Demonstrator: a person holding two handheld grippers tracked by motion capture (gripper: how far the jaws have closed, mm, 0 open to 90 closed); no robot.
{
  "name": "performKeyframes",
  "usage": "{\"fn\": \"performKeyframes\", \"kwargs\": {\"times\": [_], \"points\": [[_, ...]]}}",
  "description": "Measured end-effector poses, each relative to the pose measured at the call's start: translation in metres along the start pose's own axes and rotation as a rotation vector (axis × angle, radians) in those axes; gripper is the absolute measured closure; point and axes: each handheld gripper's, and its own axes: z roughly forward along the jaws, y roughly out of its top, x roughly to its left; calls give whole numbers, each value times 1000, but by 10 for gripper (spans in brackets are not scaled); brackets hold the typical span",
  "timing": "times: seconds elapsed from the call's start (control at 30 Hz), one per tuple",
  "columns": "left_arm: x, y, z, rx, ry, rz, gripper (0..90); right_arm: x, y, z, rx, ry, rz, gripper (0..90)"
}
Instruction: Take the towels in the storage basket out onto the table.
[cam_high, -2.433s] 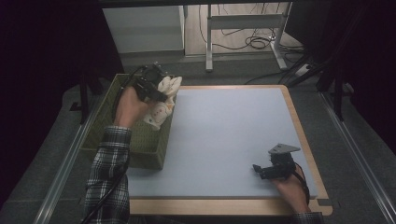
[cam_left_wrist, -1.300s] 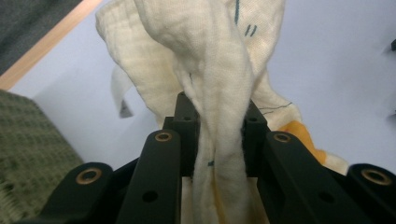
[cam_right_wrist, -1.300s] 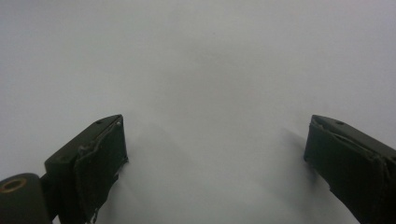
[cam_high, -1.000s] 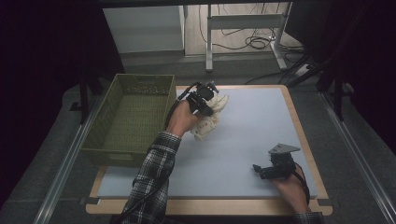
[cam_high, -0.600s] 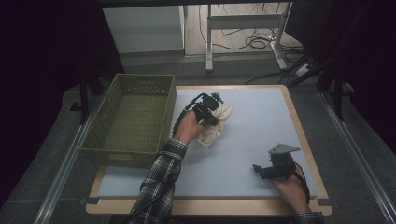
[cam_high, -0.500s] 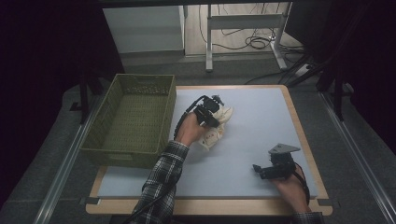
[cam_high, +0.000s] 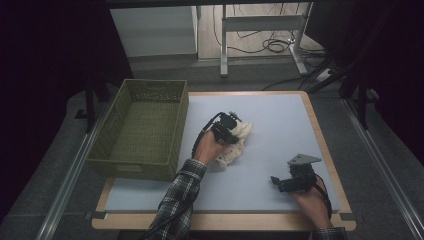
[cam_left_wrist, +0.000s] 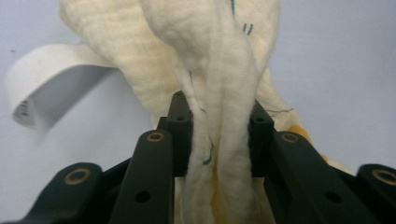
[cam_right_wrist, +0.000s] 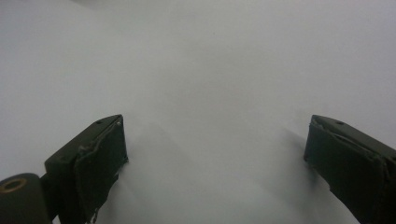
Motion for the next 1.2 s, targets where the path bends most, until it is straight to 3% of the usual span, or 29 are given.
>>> {"fn": "performKeyframes", "kwargs": {"times": [0.23,0.37,0.53,0.63,0.83,1.07,1.2], "points": [[-2,-7,10,-42,-32,-19,511,0,0,0,0,1,0,57],[-2,-9,2,-67,-36,-23,319,0,0,0,0,1,0,57],[0,-14,-14,-118,-43,-34,260,0,0,0,0,1,0,57],[2,-22,-30,-157,-38,-40,257,0,0,0,0,1,1,57],[3,-36,-43,-181,-22,-59,293,0,0,0,2,0,-1,57],[1,-55,-50,-197,-16,-82,394,0,0,0,2,0,-1,57],[-1,-69,-51,-201,-28,-118,431,0,0,0,2,-1,-1,57]]}}
